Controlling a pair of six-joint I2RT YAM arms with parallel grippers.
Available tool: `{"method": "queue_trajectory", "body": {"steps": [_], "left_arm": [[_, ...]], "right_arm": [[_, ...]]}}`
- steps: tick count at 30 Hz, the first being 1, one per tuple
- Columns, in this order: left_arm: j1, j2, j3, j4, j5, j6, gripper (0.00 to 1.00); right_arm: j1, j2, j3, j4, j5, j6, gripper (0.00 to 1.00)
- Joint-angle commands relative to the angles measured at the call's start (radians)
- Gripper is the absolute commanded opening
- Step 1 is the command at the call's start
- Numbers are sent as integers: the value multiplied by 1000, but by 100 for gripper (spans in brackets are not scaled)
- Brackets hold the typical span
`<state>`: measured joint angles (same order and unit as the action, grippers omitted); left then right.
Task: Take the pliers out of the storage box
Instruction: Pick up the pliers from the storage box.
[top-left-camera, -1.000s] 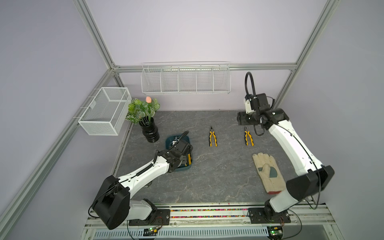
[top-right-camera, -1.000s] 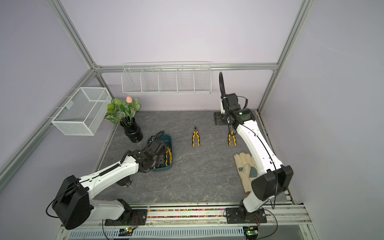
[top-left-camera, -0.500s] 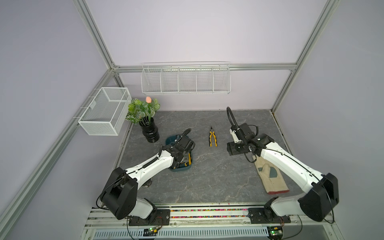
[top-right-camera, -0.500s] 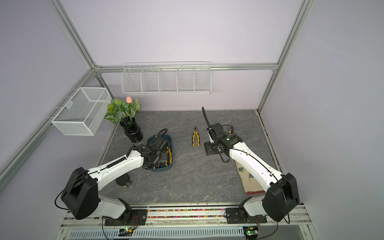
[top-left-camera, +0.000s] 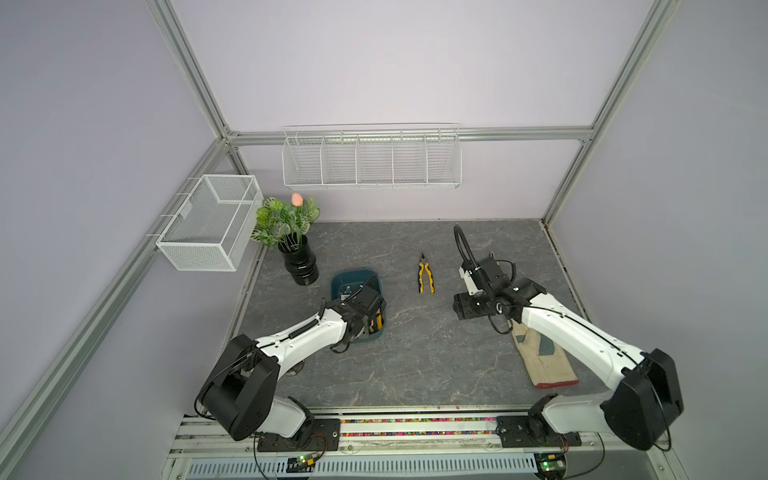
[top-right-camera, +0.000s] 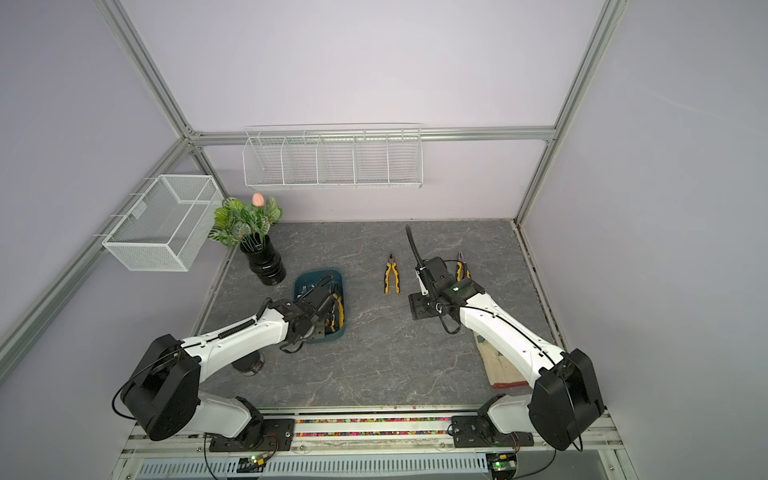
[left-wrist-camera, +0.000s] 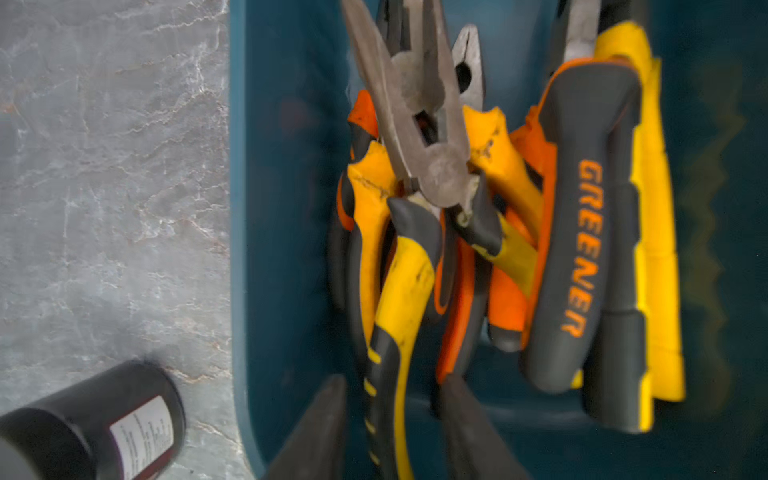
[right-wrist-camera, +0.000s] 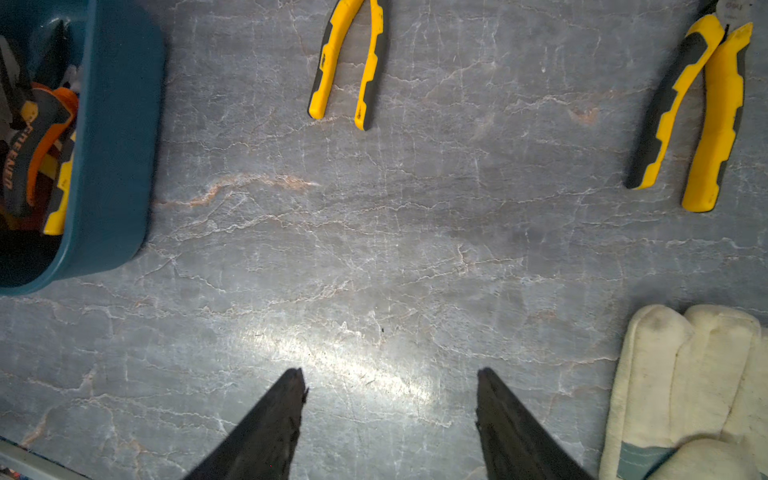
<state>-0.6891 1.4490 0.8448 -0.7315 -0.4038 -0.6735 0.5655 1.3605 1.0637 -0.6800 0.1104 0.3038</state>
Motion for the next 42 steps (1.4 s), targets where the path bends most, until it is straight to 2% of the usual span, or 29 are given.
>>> {"method": "queue_trajectory", "body": {"steps": [1,5,9,20,24,26,27,30,33,35,39,42], "left_arm": [[5,-18,-13,18,-14,-30,29],[5,-18,-17,17,-20,-25,21],[5,-49,-28,18,-17,-20,0],[5,-275,86,-117,-43,39,0],[5,-339,87,-121,-45,70,0],[5,-365,80,-111,-9,82,0],[5,-384,66,-80,50,117,0],[3,-450,-13,82,245,219,0],[3,-470,-37,124,285,189,0],[3,-463,-42,149,332,190,0],[-3,-436,-83,270,481,182,0],[-59,-411,-87,315,447,170,0]], "right_arm": [[7,-14,-29,22,-7,9,68],[6,-14,-51,37,-11,18,67],[8,-16,-68,46,-14,28,67],[37,11,-61,55,3,44,67],[57,30,-52,64,3,52,67],[65,36,-45,70,-8,55,67],[68,38,-41,78,-26,56,67],[74,15,-46,152,-175,46,66],[75,-19,-50,256,-381,53,67],[75,-37,-45,300,-458,73,67],[85,-12,52,212,-474,107,67],[109,36,147,111,-427,123,66]]}}
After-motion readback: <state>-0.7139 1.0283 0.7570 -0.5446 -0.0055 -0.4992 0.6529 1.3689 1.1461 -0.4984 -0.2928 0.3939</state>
